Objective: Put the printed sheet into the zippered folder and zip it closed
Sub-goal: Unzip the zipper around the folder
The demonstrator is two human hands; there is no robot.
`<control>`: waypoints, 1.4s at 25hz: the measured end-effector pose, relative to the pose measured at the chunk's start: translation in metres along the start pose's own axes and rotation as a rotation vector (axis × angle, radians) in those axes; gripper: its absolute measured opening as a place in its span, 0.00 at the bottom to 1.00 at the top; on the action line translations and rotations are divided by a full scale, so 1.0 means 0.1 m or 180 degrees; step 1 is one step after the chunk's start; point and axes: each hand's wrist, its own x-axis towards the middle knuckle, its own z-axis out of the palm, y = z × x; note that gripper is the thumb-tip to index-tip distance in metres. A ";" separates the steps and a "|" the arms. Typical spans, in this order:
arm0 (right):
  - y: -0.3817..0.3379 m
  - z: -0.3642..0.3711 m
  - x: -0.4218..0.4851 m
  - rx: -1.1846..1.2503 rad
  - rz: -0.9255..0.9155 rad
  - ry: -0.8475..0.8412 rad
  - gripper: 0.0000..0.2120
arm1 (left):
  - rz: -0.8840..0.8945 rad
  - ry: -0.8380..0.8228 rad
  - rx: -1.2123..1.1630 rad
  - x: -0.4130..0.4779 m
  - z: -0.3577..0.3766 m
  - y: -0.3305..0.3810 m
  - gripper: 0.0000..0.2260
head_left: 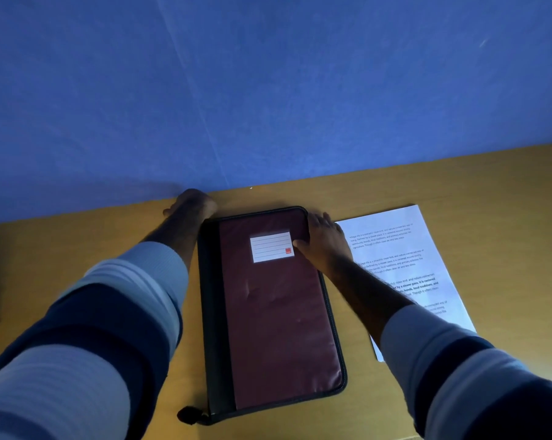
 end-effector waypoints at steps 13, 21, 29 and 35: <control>0.01 0.05 -0.02 -0.0097 0.0021 0.0176 0.38 | 0.0716 0.0423 0.0328 -0.46 0.65 0.93 0.05; -0.01 0.04 -0.04 0.0195 0.0069 0.0179 0.38 | 0.1512 0.0395 0.0562 -0.72 0.98 1.34 0.08; 0.31 -0.09 0.09 0.0122 -0.0073 0.0459 0.18 | 0.1515 -0.0326 0.0783 -0.65 0.79 1.36 0.05; 0.37 -0.27 0.34 -0.0109 -0.0178 0.0454 0.19 | 0.1835 -0.0541 0.0833 -0.53 0.74 1.27 0.14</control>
